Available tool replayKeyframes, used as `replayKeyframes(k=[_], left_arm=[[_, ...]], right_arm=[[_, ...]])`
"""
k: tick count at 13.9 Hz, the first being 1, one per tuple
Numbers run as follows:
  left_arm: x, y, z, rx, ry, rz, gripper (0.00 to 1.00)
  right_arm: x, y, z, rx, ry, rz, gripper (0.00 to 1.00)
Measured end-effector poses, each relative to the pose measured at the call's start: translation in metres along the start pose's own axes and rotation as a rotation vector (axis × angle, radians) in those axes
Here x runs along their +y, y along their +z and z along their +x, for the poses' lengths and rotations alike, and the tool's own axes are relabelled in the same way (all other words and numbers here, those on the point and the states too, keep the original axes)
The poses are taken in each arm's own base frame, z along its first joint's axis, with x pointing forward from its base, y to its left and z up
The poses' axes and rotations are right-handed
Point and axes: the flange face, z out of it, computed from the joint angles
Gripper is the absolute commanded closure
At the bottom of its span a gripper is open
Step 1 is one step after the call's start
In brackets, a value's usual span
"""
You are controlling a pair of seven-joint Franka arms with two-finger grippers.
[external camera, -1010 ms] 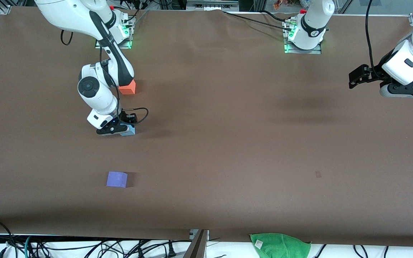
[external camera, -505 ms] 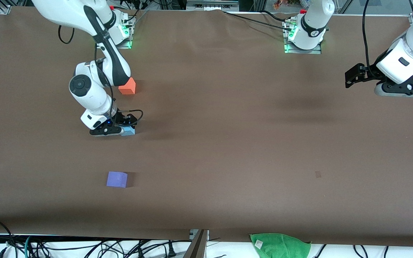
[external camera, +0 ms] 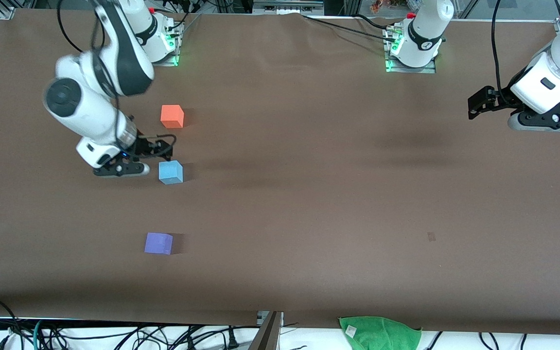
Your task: Place blue block between orange and purple blocks
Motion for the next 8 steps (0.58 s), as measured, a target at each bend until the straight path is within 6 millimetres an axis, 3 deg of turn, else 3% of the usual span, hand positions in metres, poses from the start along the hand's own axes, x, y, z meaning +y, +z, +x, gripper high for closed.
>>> replayKeyframes(k=[2, 4, 8], left_arm=[[0.0, 0.0, 0.0, 0.0, 0.0, 0.0, 0.0], [0.0, 0.0, 0.0, 0.0, 0.0, 0.0, 0.0], [0.0, 0.0, 0.0, 0.0, 0.0, 0.0, 0.0]], right_arm=[[-0.003, -0.055, -0.005, 0.006, -0.009, 0.009, 0.0], [0.004, -0.088, -0.019, 0.012, -0.003, 0.015, 0.0], [0.064, -0.131, -0.036, 0.034, 0.008, 0.033, 0.0]])
